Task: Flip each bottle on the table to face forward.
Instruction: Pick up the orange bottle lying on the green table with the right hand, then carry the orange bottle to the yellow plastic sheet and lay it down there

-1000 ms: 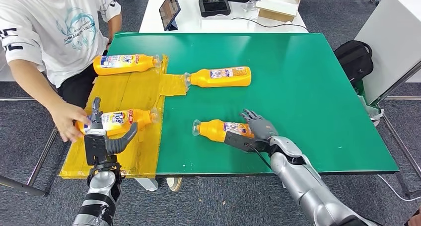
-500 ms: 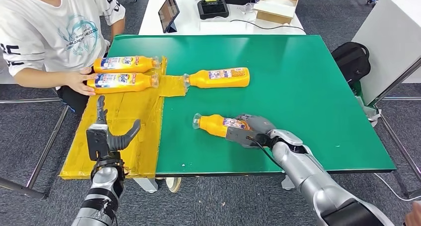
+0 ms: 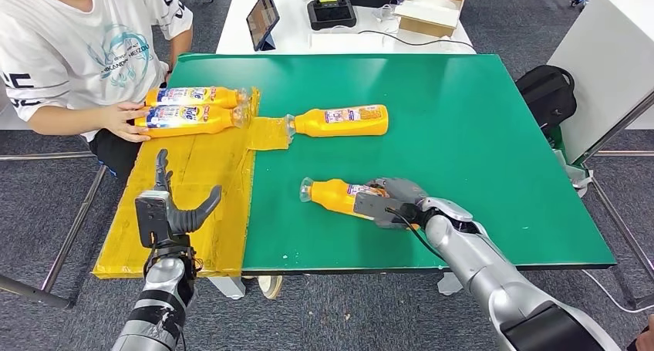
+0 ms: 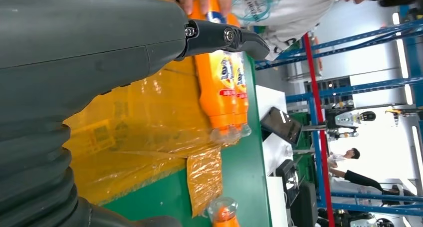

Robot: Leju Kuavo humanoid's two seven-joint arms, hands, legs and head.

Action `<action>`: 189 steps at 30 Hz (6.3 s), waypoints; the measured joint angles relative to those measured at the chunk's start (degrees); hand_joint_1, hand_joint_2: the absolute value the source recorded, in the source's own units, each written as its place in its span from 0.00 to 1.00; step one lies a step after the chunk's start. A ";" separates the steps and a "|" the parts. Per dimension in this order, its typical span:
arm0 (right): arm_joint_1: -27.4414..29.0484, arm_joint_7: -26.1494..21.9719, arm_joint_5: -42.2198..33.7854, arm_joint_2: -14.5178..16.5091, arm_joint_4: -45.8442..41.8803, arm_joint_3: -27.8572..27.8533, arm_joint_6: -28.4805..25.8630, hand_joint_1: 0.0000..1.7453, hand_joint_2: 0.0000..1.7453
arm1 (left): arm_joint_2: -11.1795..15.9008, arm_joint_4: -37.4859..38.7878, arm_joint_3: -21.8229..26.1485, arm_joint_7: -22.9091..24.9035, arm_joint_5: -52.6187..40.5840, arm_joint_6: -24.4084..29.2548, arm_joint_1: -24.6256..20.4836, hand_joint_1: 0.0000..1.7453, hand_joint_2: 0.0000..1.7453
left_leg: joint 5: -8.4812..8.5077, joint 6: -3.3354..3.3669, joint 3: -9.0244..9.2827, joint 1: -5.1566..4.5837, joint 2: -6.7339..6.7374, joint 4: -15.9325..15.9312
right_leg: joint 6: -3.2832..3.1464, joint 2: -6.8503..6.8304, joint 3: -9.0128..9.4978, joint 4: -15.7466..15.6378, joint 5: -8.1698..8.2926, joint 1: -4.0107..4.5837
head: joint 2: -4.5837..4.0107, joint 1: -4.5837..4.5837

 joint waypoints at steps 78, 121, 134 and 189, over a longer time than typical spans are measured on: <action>24.41 -33.89 -4.35 22.84 -18.05 -7.83 -37.85 1.00 1.00 | -2.32 -13.41 -20.25 12.49 22.01 -36.44 7.27 0.77 1.00 | 0.11 0.04 -1.08 0.02 -0.23 -0.02 | 0.09 -0.13 -0.88 -0.04 0.04 0.00 | 0.00 -0.01; 26.43 -30.64 -5.79 22.11 -28.34 -3.51 -37.72 0.00 0.00 | -1.92 -10.43 -11.14 3.58 0.92 1.01 0.65 1.00 1.00 | 0.13 0.03 -1.08 0.03 -0.22 -0.01 | 0.08 -0.11 -0.89 -0.02 0.05 0.01 | 0.00 -0.01; 27.24 -32.40 -10.01 21.09 -34.94 -3.74 -37.68 0.00 0.00 | 3.78 7.85 -8.96 12.34 -38.35 19.65 -10.26 1.00 1.00 | 0.16 0.02 -1.06 0.03 -0.19 -0.02 | 0.08 -0.09 -0.91 0.00 0.06 0.02 | 0.00 -0.01; 25.91 -31.93 -10.36 20.76 -31.57 -3.64 -32.34 0.00 0.00 | 10.84 31.84 0.39 0.18 -24.61 -27.24 -21.18 0.00 0.00 | 0.19 0.03 -0.69 0.02 -0.23 -0.03 | 0.08 -0.10 -0.54 0.03 0.06 0.00 | 0.00 0.01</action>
